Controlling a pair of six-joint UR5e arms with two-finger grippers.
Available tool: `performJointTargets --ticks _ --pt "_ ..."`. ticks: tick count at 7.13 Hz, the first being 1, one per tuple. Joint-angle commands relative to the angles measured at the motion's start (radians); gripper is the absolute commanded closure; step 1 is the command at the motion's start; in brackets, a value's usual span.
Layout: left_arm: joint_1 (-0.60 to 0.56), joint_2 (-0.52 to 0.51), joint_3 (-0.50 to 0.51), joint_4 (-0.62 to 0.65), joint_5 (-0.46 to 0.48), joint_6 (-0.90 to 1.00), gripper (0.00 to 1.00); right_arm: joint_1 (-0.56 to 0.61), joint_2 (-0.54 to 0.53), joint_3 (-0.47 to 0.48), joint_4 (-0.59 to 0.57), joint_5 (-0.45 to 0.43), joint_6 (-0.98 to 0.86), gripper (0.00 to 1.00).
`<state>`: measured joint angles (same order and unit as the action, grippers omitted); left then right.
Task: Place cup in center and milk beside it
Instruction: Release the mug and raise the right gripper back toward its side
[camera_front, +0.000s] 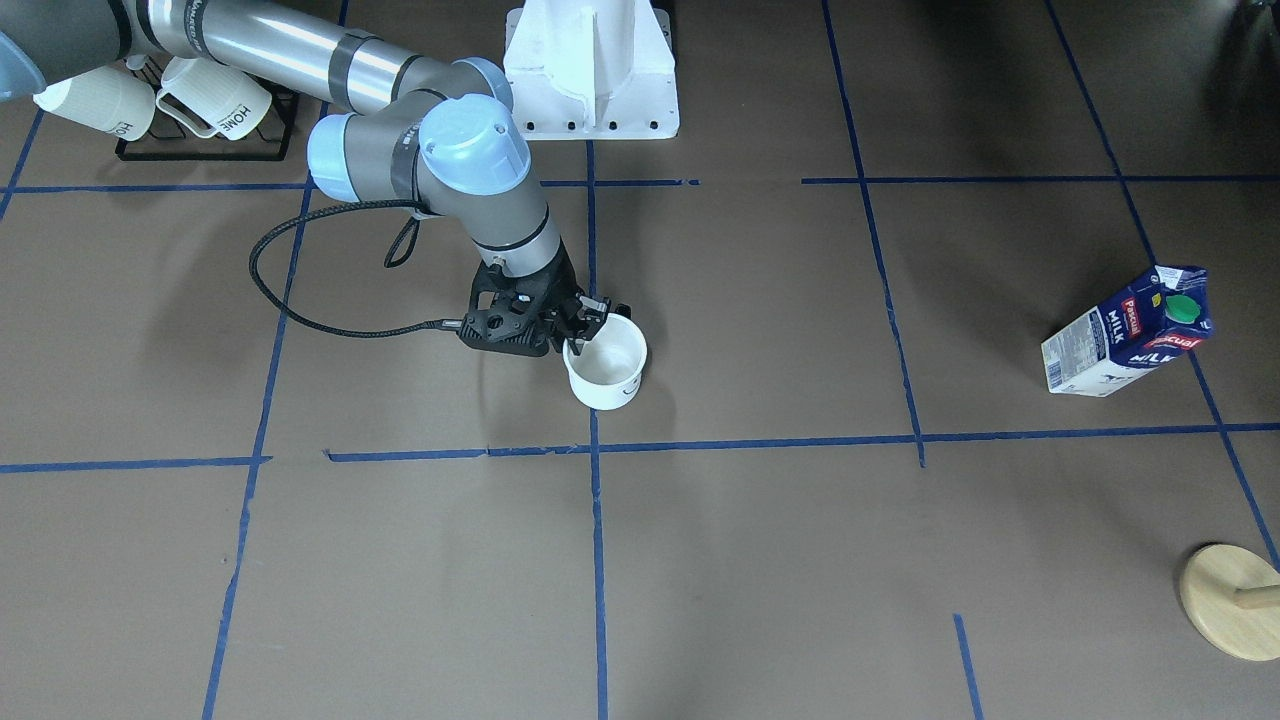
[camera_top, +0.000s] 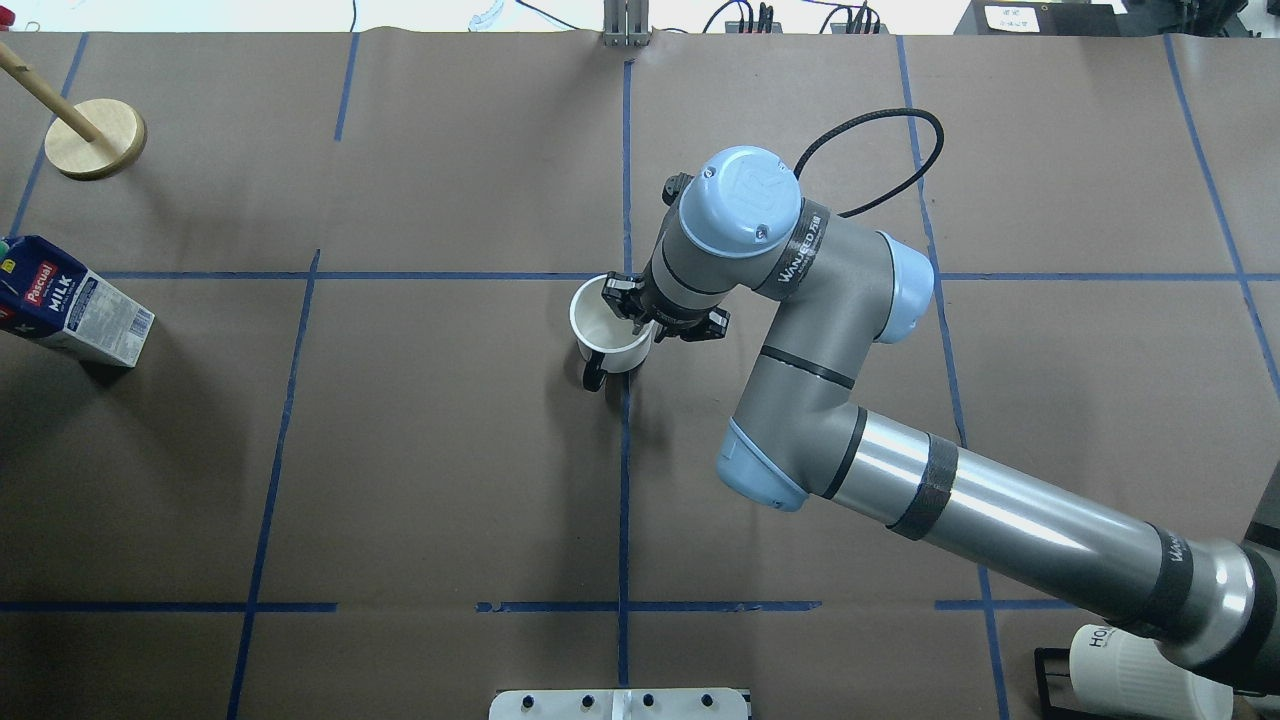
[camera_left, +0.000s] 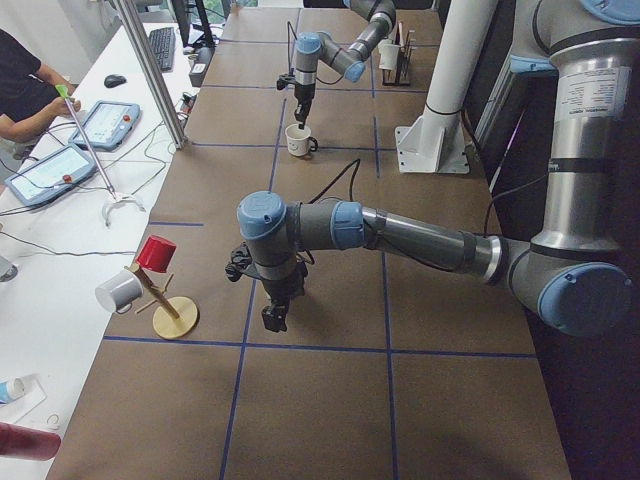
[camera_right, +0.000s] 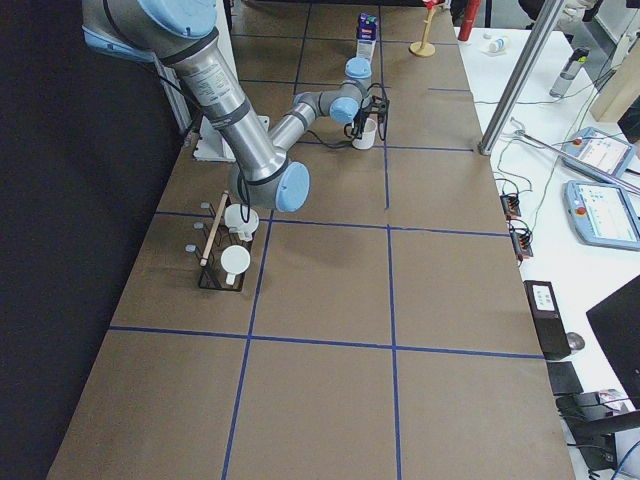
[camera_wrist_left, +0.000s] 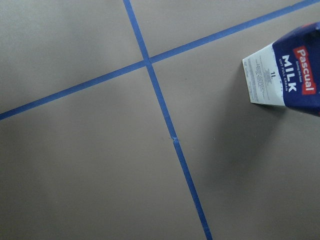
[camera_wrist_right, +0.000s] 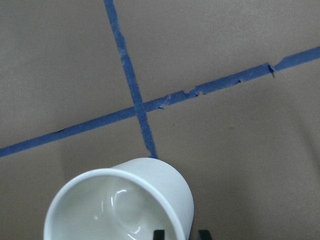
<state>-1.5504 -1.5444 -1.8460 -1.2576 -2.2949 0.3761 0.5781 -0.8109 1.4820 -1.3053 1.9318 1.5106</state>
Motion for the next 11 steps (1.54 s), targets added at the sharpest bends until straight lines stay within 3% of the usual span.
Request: performJointTargets --ticks 1,2,3,4,5,7,9,11 --pt "0.001 0.009 -0.048 0.004 -0.047 -0.006 0.0 0.034 -0.046 0.138 -0.034 0.022 -0.001 0.0" --pt "0.004 0.009 -0.094 0.007 -0.06 -0.049 0.0 0.124 -0.133 0.303 -0.13 0.111 -0.016 0.0" --pt "0.03 0.009 -0.167 0.007 -0.089 -0.247 0.0 0.255 -0.268 0.417 -0.149 0.269 -0.094 0.0" --pt "0.059 0.01 -0.209 0.006 -0.089 -0.338 0.0 0.367 -0.384 0.463 -0.149 0.38 -0.263 0.0" --pt "0.084 0.007 -0.211 0.001 -0.089 -0.354 0.0 0.464 -0.542 0.509 -0.143 0.435 -0.434 0.0" --pt "0.186 0.0 -0.234 -0.034 -0.075 -0.486 0.0 0.568 -0.722 0.526 -0.138 0.486 -0.762 0.0" --pt "0.286 -0.063 -0.179 -0.045 -0.039 -0.518 0.0 0.566 -0.729 0.521 -0.137 0.478 -0.767 0.0" --pt "0.299 -0.208 -0.002 -0.049 -0.011 -0.575 0.0 0.566 -0.729 0.523 -0.137 0.478 -0.767 0.0"
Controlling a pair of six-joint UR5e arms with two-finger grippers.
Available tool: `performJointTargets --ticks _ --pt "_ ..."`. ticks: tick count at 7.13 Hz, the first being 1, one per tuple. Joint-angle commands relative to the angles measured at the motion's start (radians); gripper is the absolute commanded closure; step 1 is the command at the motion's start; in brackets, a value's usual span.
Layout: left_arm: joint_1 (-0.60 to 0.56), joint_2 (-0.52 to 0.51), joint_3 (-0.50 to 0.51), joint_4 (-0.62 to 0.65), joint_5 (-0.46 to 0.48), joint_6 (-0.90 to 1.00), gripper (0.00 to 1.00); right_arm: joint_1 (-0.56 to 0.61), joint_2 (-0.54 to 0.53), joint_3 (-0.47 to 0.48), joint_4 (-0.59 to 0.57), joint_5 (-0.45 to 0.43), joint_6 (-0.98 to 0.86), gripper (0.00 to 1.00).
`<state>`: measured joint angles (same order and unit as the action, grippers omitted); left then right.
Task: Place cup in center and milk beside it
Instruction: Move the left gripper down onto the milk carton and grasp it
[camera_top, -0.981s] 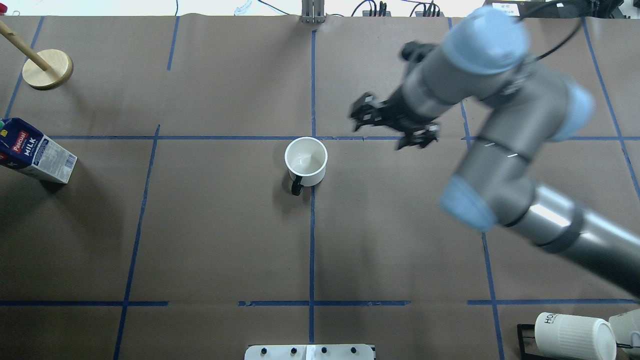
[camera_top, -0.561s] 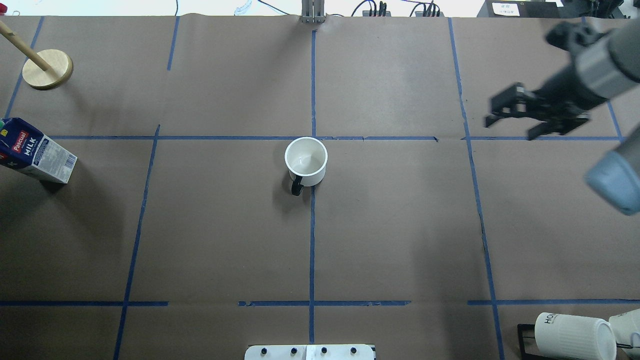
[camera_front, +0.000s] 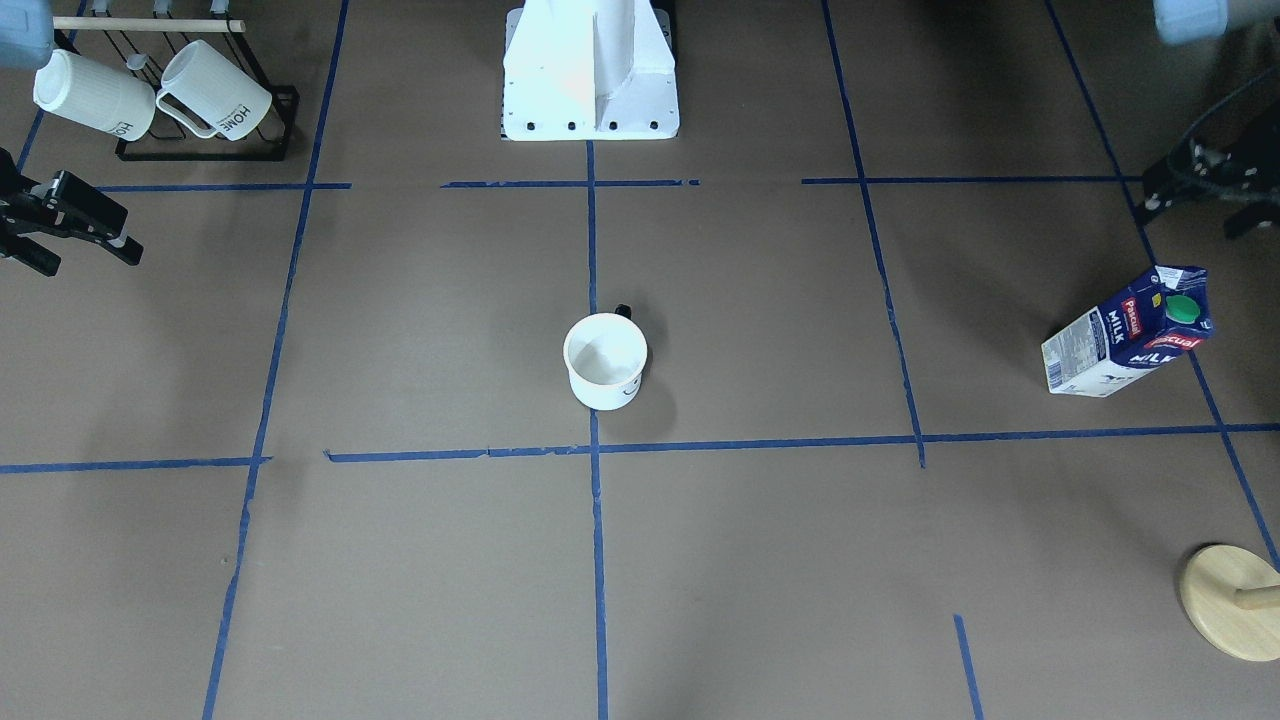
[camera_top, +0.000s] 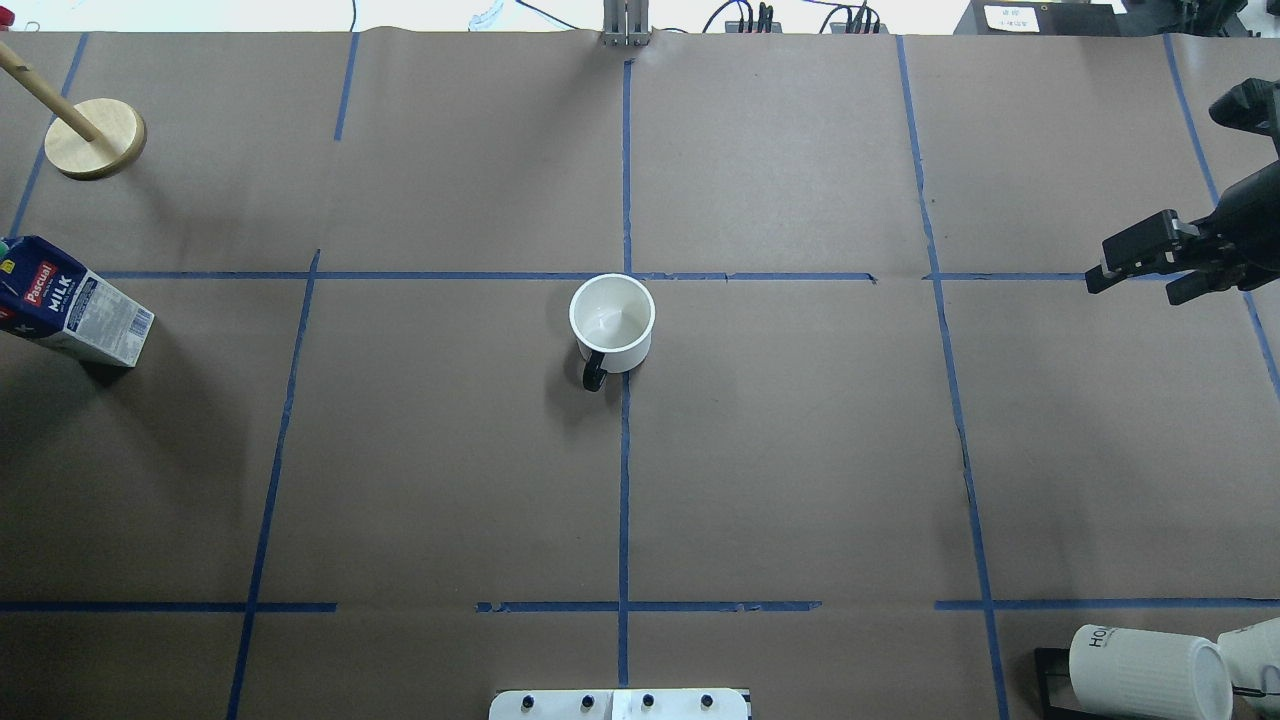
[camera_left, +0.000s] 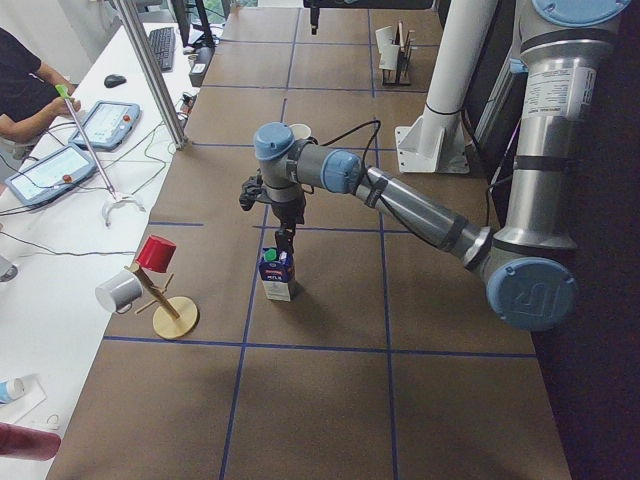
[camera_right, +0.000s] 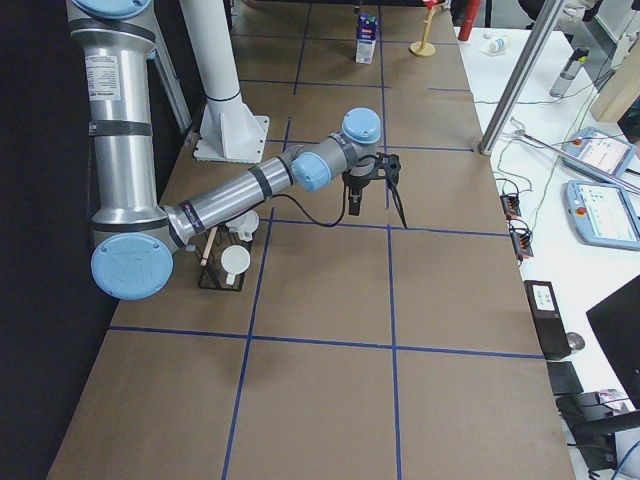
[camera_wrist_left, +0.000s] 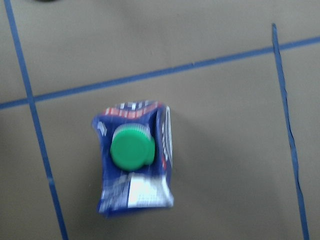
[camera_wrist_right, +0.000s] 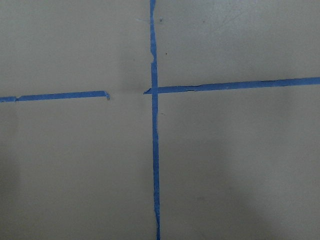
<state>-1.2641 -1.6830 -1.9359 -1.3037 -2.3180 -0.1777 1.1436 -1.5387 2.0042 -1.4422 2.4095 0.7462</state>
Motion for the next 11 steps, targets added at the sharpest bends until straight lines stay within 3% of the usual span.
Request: performJointTargets --ticks 1,4,11 --pt "0.011 -0.073 0.122 -0.043 0.012 -0.022 0.0 0.001 -0.001 0.001 0.0 0.0 -0.002 0.0" --pt "0.011 -0.083 0.198 -0.091 0.012 -0.022 0.0 -0.001 0.002 0.002 0.0 -0.001 0.004 0.0" --pt "0.018 -0.083 0.258 -0.112 0.002 -0.026 0.0 -0.001 -0.001 0.002 0.0 0.0 0.009 0.0"
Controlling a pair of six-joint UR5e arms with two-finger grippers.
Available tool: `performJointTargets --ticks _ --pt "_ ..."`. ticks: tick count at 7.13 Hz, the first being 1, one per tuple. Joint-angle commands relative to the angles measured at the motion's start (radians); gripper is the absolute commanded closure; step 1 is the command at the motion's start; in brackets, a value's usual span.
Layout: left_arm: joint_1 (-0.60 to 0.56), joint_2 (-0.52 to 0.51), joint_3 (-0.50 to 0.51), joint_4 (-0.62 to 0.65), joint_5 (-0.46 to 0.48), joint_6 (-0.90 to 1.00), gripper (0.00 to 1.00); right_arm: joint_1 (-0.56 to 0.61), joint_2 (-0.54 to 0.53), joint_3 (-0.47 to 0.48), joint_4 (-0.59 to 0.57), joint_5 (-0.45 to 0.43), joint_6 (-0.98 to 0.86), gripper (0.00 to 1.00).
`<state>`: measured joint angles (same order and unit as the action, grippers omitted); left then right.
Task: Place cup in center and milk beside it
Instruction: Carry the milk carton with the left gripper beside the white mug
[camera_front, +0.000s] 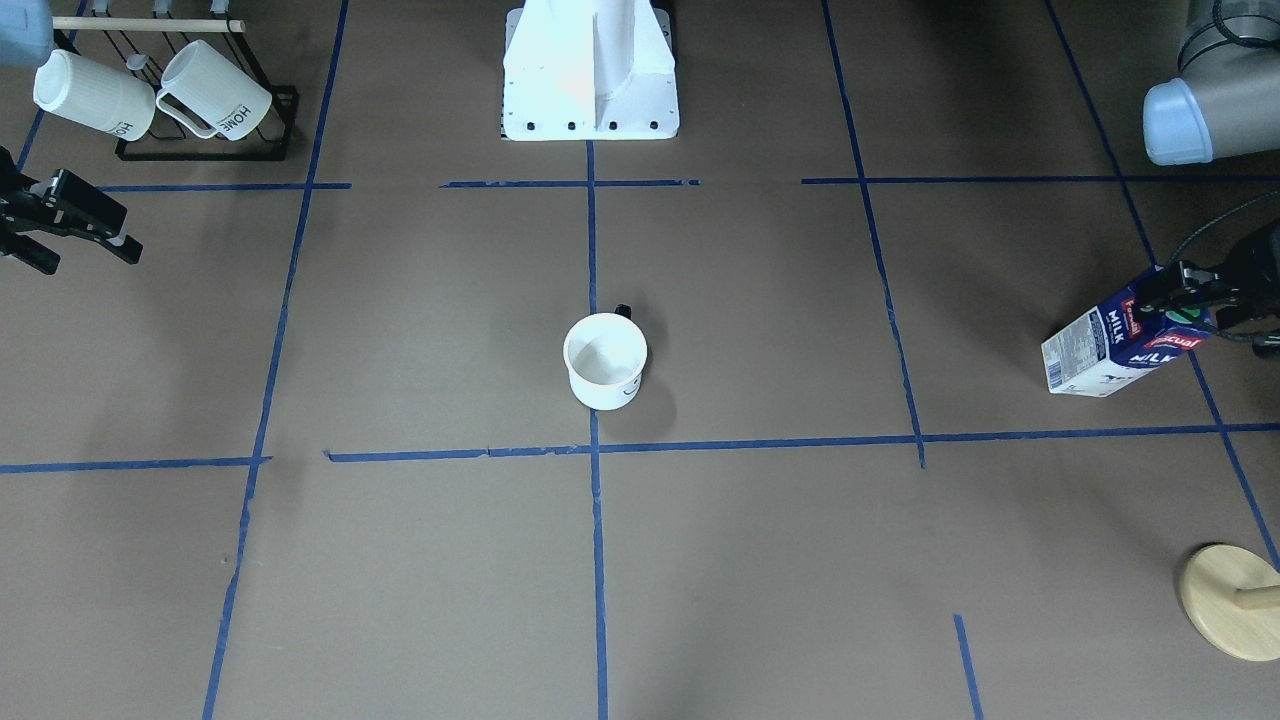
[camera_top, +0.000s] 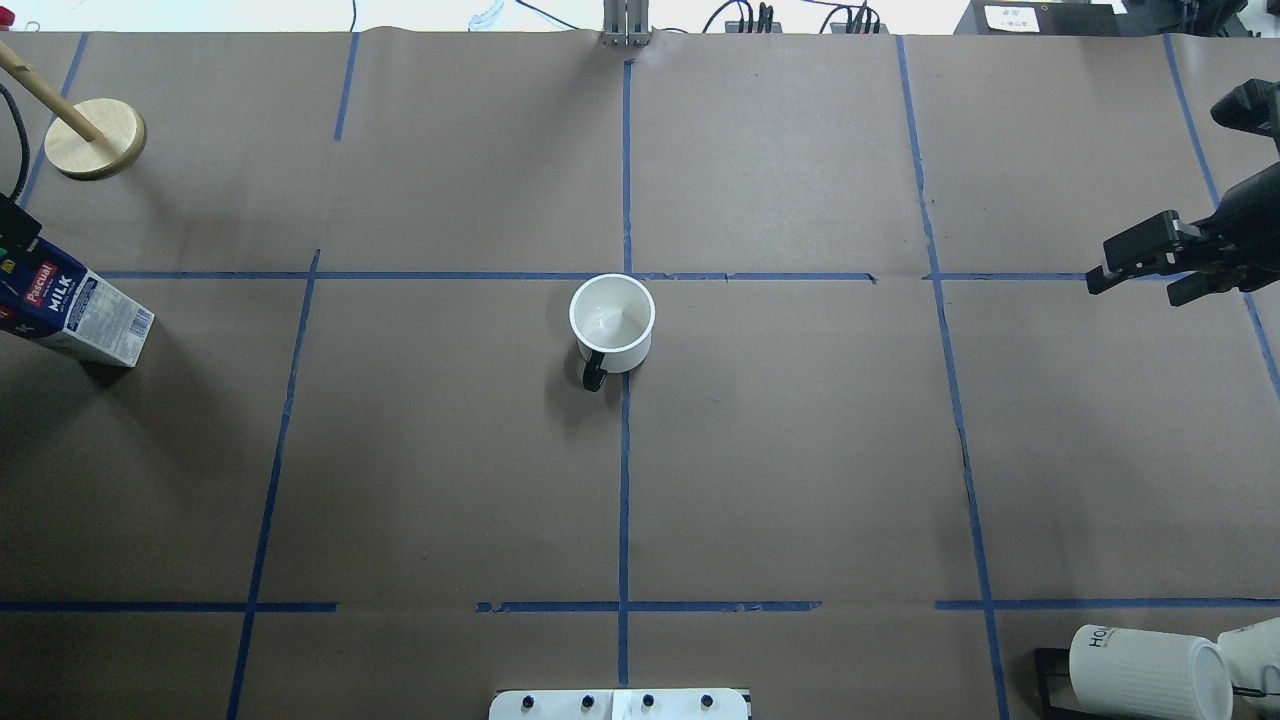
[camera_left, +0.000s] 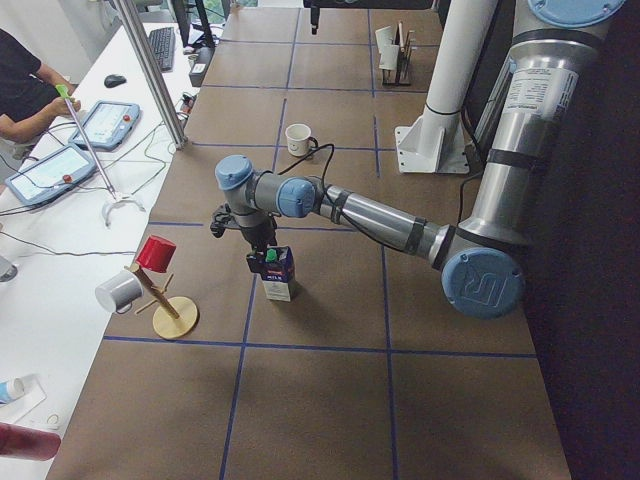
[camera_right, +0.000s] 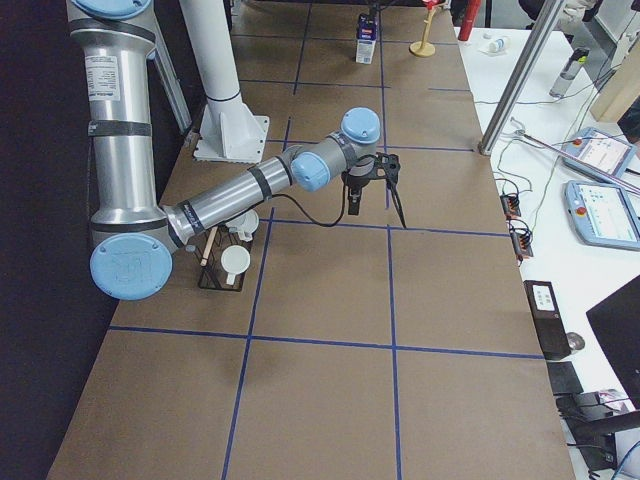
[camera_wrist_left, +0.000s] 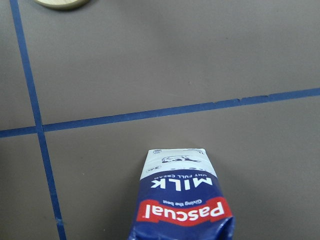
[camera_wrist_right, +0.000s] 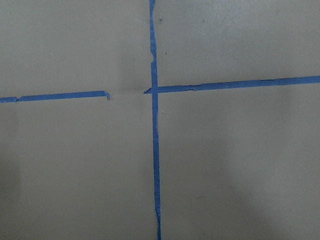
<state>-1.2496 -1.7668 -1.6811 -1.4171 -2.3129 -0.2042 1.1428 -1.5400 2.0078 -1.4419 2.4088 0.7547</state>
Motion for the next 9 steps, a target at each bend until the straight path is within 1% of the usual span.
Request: performJointTargets --ticks 1,3,4,5,6,7,8,9 --pt "0.025 0.003 0.001 0.0 -0.003 -0.003 0.13 0.0 0.0 -0.001 0.0 0.0 0.0 0.0" --pt "0.027 0.003 -0.014 0.003 -0.005 -0.007 0.93 0.0 0.0 -0.001 0.0 0.001 0.002 0.0" --pt "0.025 0.007 -0.076 0.015 -0.005 -0.029 1.0 0.0 0.0 -0.001 0.0 0.001 0.002 0.0" --pt "0.027 0.001 -0.215 0.064 -0.011 -0.14 1.0 -0.002 0.0 0.0 0.0 0.004 0.003 0.0" --pt "0.068 -0.028 -0.347 0.113 -0.044 -0.354 1.0 -0.002 0.001 0.002 0.0 0.006 0.003 0.0" --pt "0.166 -0.055 -0.462 0.138 -0.042 -0.558 1.0 -0.002 0.001 0.0 0.0 0.006 0.003 0.0" --pt "0.29 -0.135 -0.492 0.148 -0.033 -0.765 1.0 0.0 0.001 0.0 0.0 0.006 0.002 0.0" --pt "0.47 -0.261 -0.462 0.159 0.054 -0.999 1.0 -0.002 0.001 0.0 0.0 0.006 0.002 0.0"
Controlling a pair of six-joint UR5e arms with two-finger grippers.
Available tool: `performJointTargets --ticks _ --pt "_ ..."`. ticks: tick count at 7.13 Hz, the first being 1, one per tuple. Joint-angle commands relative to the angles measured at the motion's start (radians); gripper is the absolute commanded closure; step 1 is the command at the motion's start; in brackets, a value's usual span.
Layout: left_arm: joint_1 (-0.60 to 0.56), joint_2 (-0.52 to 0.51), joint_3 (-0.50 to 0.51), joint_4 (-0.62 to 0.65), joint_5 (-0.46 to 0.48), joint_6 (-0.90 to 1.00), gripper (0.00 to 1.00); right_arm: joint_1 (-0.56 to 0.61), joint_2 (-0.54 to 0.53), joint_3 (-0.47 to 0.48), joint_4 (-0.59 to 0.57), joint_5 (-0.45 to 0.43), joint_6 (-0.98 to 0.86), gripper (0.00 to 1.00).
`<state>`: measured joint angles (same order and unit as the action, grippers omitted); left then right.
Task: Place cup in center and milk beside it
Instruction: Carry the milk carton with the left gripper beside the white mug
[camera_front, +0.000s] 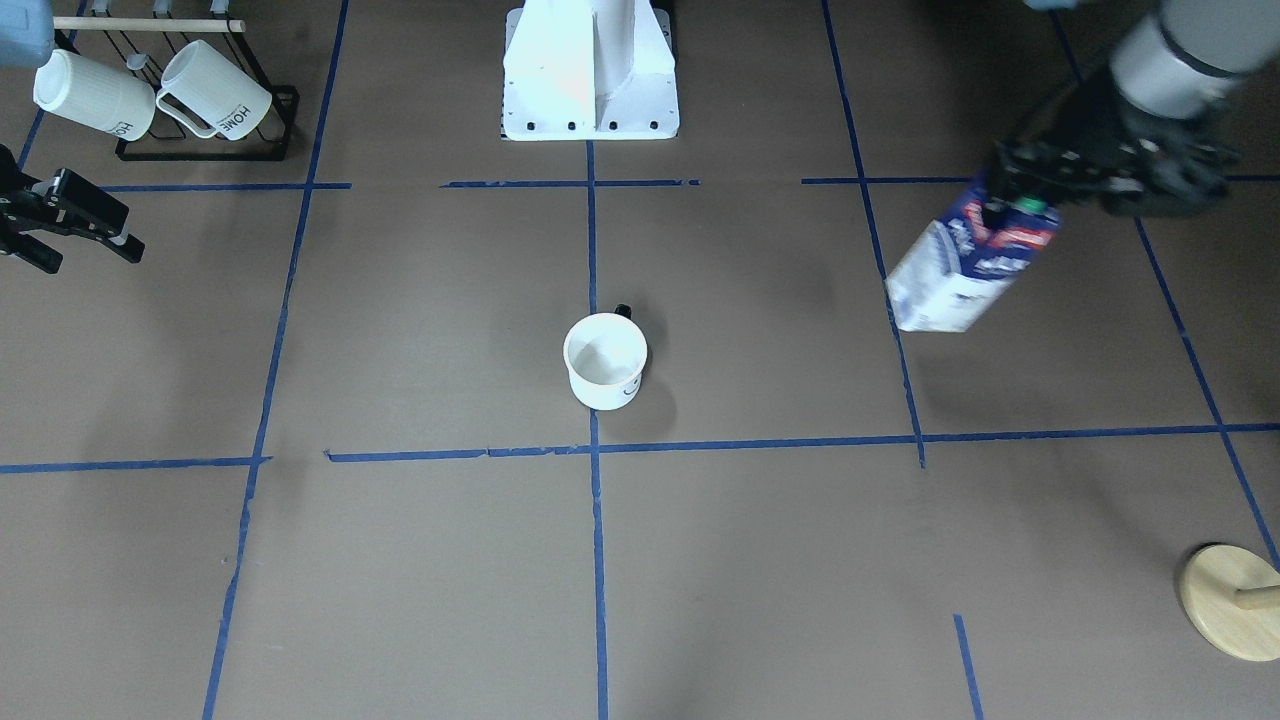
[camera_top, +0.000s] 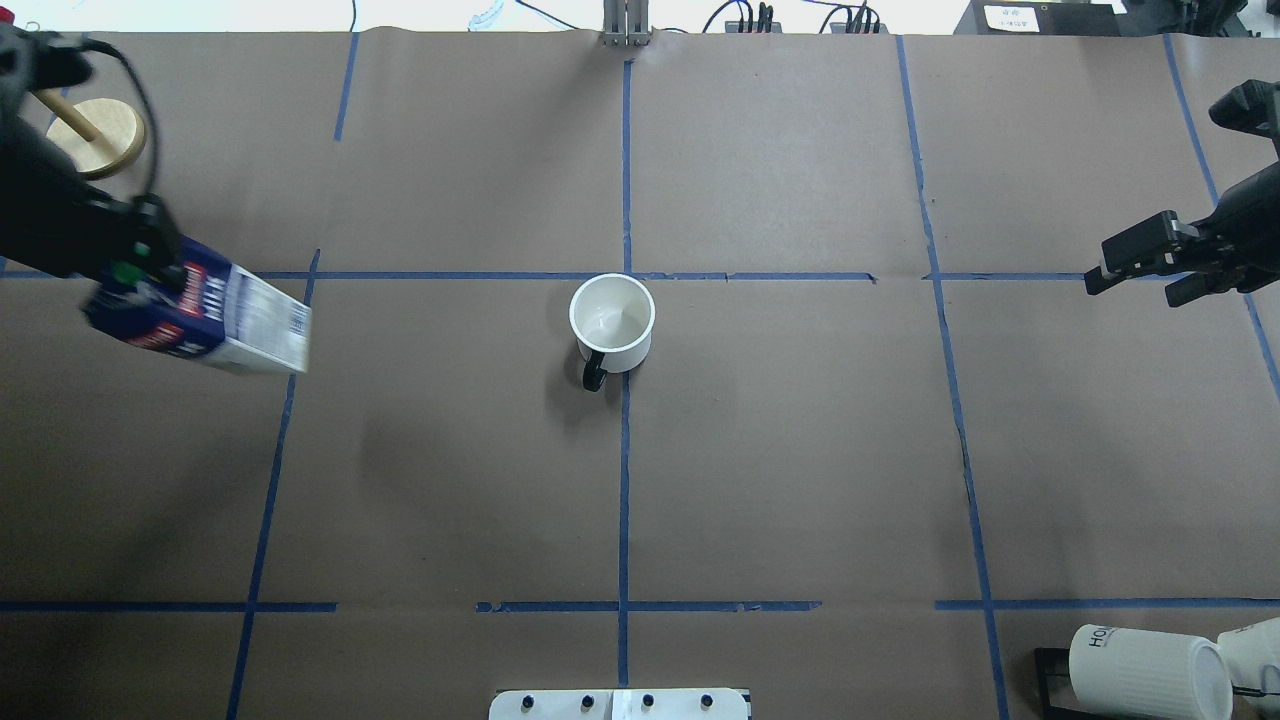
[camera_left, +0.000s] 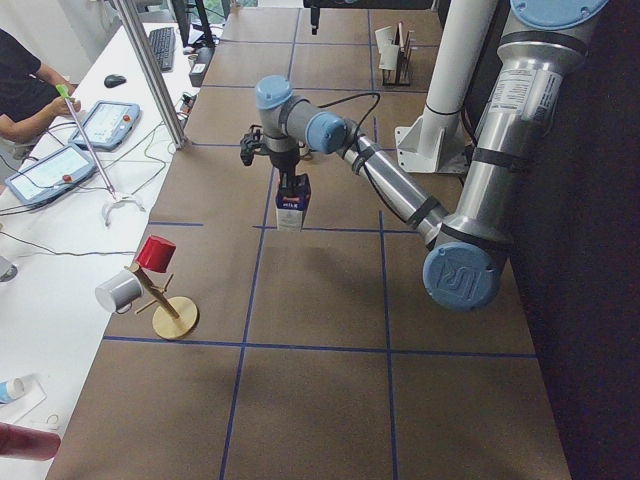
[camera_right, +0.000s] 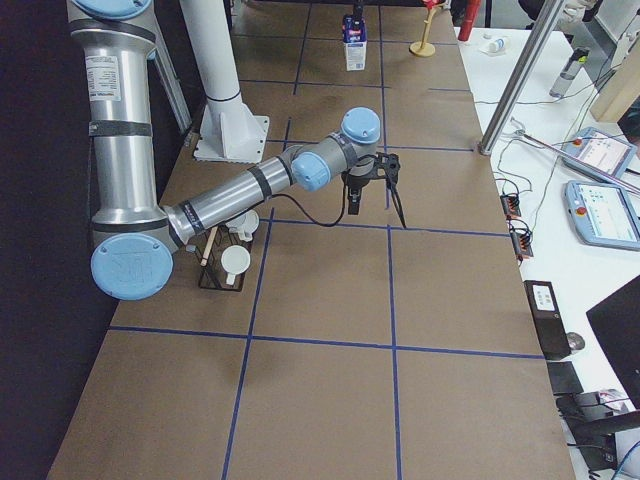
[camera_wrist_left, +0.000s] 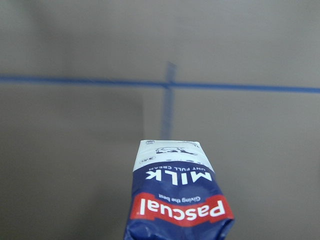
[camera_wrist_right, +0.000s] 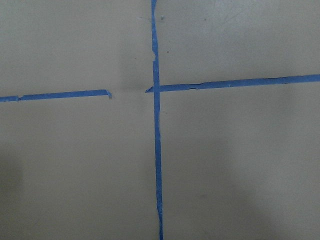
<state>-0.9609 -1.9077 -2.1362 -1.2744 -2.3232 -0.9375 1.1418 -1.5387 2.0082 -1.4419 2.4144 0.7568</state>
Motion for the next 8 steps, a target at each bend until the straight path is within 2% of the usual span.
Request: performJointTargets --ticks 1,4,5,7,8 --pt "0.227 -0.222 0.068 0.032 0.179 -0.312 1.0 0.0 -0.001 -0.002 0.0 0.0 -0.001 0.0" --pt "0.235 -0.416 0.299 0.029 0.2 -0.314 1.0 0.0 -0.003 0.0 0.0 0.003 0.001 0.0" --pt "0.235 -0.456 0.359 0.024 0.212 -0.314 1.0 0.0 -0.003 0.001 0.0 0.003 0.001 0.0" --pt "0.251 -0.473 0.416 -0.026 0.217 -0.311 0.98 0.0 -0.003 0.0 0.0 0.003 0.001 0.0" --pt "0.252 -0.523 0.48 -0.036 0.229 -0.311 0.97 -0.002 -0.003 0.0 0.0 0.003 0.001 0.0"
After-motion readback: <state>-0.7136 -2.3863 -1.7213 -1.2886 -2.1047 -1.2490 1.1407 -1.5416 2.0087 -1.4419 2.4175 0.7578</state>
